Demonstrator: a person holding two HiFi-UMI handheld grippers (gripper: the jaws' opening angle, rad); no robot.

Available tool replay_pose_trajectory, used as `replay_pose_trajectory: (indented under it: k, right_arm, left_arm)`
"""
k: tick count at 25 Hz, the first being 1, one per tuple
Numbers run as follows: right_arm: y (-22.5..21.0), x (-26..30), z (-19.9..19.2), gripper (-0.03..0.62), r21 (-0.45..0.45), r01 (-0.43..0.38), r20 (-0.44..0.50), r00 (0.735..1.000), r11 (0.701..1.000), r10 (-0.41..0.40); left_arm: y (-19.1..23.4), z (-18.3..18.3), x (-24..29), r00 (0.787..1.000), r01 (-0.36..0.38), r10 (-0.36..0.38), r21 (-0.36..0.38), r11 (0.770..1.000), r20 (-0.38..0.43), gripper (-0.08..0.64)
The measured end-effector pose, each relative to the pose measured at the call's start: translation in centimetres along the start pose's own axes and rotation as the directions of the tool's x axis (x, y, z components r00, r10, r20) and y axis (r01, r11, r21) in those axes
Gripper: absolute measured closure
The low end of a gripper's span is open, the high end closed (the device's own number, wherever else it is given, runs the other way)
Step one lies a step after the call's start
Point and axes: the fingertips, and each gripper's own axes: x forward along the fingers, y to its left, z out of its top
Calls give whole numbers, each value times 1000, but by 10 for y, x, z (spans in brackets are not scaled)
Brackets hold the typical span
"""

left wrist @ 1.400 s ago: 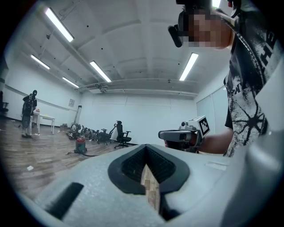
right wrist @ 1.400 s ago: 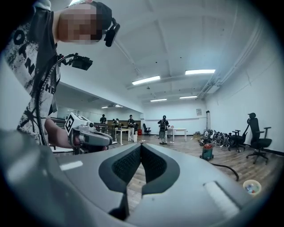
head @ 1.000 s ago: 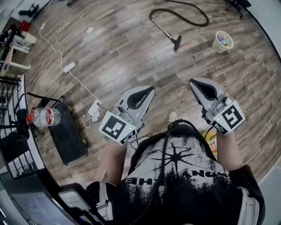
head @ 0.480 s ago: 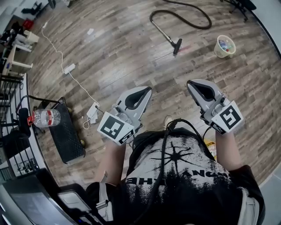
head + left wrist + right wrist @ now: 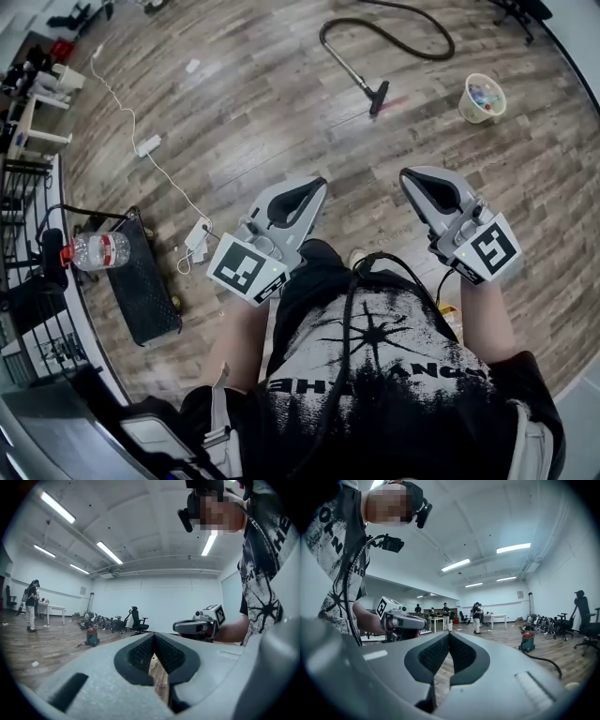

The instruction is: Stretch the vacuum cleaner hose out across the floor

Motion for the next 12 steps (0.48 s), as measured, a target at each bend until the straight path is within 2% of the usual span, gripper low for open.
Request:
replay_pose_trajectory:
  k: [7, 12]
  right_arm:
    - [-14, 20, -4, 588, -10, 5, -7, 1000, 1000, -5]
    - [-30, 52, -4, 588, 1, 16, 3, 1000, 1000, -16]
  left_arm:
    - [18, -1, 9, 1000, 14, -14, -6, 1000, 2, 560]
    - [55, -3, 16, 1000, 29, -29, -12, 1000, 7, 560]
